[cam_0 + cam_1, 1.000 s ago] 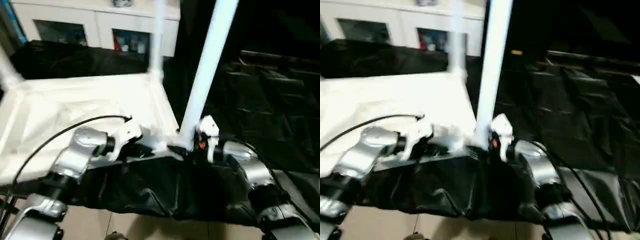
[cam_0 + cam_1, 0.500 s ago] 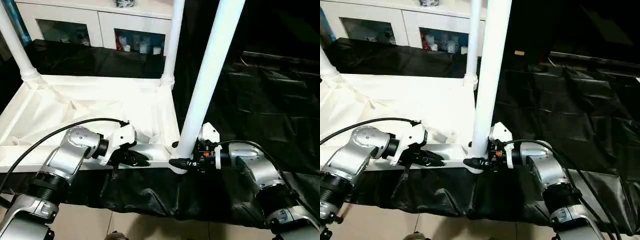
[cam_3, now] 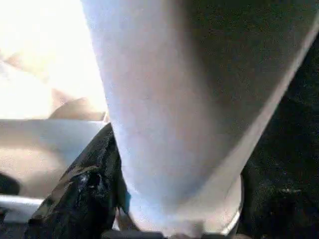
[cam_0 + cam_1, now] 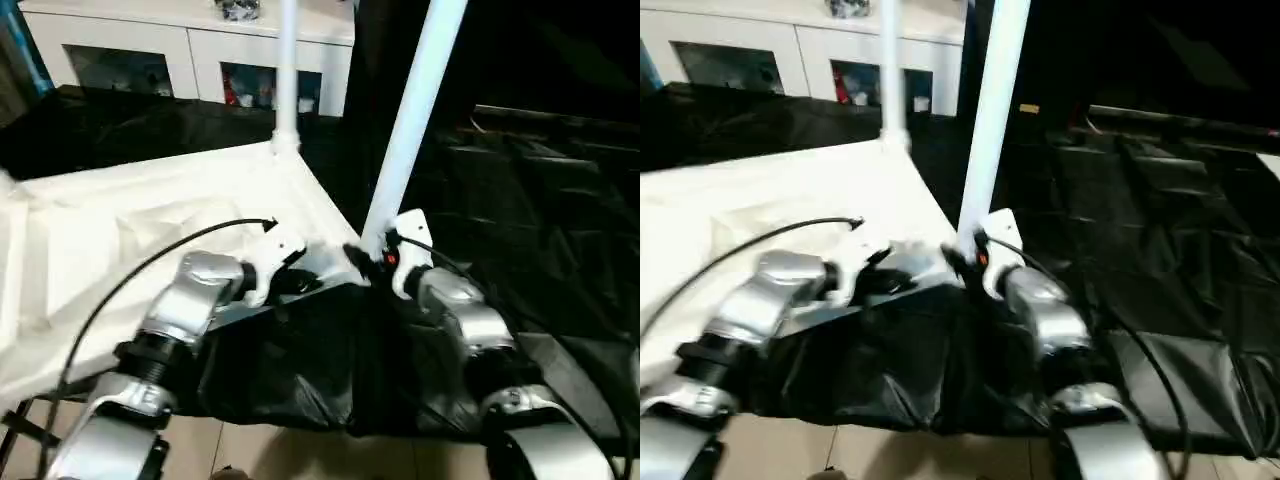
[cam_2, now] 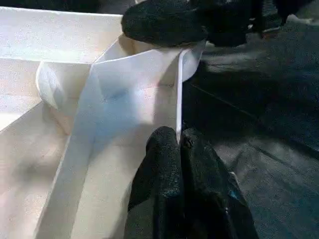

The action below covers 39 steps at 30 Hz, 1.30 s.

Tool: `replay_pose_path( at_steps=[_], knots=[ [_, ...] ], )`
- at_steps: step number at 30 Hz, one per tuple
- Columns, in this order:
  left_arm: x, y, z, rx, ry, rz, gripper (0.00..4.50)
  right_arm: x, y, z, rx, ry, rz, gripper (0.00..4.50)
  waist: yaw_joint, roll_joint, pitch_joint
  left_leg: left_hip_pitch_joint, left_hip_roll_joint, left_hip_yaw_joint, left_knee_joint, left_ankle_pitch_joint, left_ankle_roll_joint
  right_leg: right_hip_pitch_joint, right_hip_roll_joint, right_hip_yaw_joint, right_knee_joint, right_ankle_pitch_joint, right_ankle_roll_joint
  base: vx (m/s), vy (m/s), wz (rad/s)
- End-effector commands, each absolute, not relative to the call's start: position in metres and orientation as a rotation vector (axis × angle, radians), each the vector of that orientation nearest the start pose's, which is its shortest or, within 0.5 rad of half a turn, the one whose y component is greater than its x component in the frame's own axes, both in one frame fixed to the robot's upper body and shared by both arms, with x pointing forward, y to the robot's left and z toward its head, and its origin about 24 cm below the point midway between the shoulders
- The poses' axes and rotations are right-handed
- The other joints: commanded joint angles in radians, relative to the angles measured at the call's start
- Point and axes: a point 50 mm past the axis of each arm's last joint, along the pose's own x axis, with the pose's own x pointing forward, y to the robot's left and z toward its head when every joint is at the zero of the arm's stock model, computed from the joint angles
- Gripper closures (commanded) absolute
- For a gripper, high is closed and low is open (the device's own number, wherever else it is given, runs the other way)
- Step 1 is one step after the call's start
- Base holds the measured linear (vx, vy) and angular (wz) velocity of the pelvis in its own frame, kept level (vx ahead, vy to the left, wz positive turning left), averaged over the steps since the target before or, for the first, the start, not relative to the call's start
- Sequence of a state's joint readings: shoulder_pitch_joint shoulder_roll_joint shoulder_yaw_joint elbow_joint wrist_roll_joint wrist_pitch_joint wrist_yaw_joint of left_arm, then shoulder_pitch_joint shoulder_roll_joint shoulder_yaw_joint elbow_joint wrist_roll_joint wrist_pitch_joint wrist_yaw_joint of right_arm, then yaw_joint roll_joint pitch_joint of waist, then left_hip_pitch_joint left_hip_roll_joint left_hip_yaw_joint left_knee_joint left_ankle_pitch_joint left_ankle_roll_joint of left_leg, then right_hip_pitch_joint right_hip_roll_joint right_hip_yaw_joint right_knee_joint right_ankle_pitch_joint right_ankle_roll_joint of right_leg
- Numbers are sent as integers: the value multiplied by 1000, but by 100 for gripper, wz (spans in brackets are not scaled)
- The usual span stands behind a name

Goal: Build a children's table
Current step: Rotate leg to tighten

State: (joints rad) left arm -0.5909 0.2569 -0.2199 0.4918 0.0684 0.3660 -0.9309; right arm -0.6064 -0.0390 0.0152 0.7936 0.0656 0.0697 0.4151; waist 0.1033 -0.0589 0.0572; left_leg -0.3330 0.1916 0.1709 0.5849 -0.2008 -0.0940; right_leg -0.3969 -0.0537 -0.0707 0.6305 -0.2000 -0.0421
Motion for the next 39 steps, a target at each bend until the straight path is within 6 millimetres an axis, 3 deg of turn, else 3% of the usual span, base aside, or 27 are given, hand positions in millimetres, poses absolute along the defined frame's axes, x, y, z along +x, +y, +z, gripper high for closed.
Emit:
replay_pose_path(
  at_steps=[1,7,10,13,16,23,24,32,39],
  knots=[
    [325,78,62,313,403,-1107,450,327,-47,17,1,342,733,125,1,8,-61,-9,40,-12,-68,-115,21,54,-98,63,-82,-177,-165,0,0,0],
    [321,88,61,335,387,-1141,450,328,-54,22,-17,296,808,63,-1,8,-57,-8,41,-13,-71,-158,25,52,-101,63,-91,-249,-150,0,0,0],
    [318,98,64,341,364,-1196,450,326,-64,25,-34,270,906,57,-2,8,-60,-12,43,-13,-69,-132,37,54,-99,63,-84,-198,-159,0,0,0],
    [314,108,65,356,369,-1255,450,320,-71,28,-57,261,1020,57,-8,6,-62,-14,41,-10,-65,-90,64,57,-96,63,-74,-101,-189,0,0,0],
    [310,120,66,372,387,-1314,450,310,-79,31,-76,251,1181,57,-7,6,-61,-14,43,-10,-64,-87,80,58,-97,62,-74,-90,-197,0,0,0],
    [303,136,70,386,419,-1418,450,293,-93,35,-144,280,1436,57,-3,4,-56,-10,47,-10,-66,-131,72,53,-99,62,-82,-190,-191,0,0,0],
    [302,137,70,388,419,-1425,450,291,-94,35,-147,284,1452,81,-3,4,-56,-11,48,-10,-66,-129,73,54,-99,62,-82,-189,-189,0,0,0],
    [293,142,70,388,450,-1505,450,282,-102,36,-115,346,1546,142,13,5,-59,-11,48,-8,-63,-98,74,52,-98,60,-76,-154,-197,0,0,0],
    [296,141,69,377,446,-1477,450,284,-99,33,-82,337,1475,179,12,2,-58,-12,45,-10,-65,-108,57,53,-98,60,-82,-202,-177,0,0,0]
  ],
)
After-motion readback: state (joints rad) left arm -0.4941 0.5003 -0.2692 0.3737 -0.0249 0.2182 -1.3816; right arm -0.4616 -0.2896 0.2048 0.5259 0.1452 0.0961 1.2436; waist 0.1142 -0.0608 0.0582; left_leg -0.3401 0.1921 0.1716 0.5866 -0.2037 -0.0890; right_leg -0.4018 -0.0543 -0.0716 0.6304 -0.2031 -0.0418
